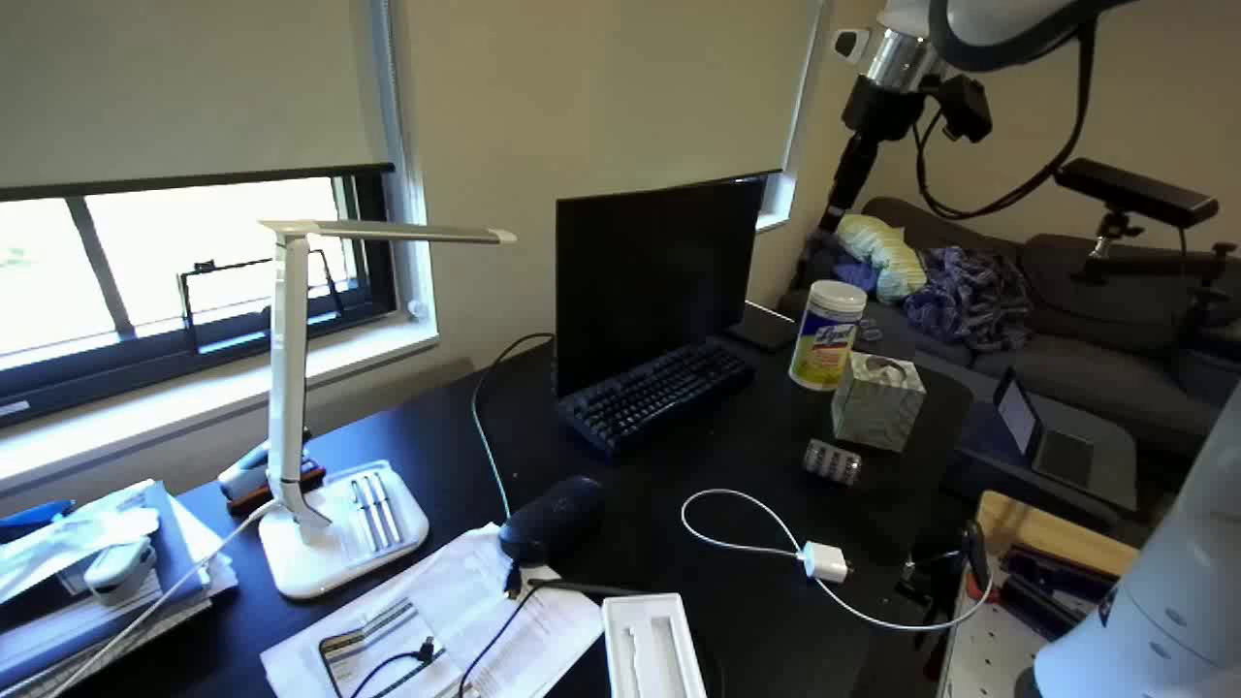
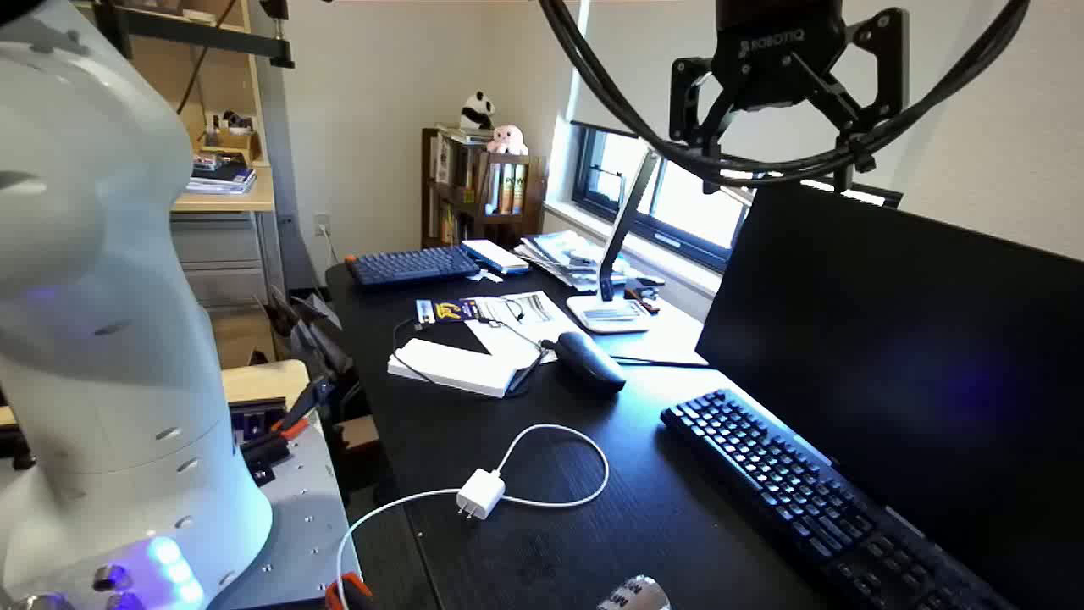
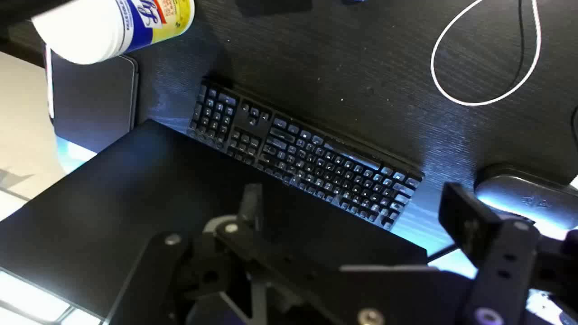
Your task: Move the black case to the right
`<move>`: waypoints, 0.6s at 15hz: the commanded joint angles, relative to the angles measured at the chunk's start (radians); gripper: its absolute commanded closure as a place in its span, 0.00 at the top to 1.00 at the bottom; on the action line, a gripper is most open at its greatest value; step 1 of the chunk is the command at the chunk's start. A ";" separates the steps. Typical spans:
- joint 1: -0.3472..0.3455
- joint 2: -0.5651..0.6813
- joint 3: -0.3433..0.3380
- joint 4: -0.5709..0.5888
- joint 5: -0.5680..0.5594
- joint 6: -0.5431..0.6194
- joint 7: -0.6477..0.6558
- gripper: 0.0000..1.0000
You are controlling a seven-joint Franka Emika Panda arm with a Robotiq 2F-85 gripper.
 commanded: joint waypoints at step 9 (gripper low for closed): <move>0.137 0.136 0.056 0.092 0.056 -0.092 -0.136 1.00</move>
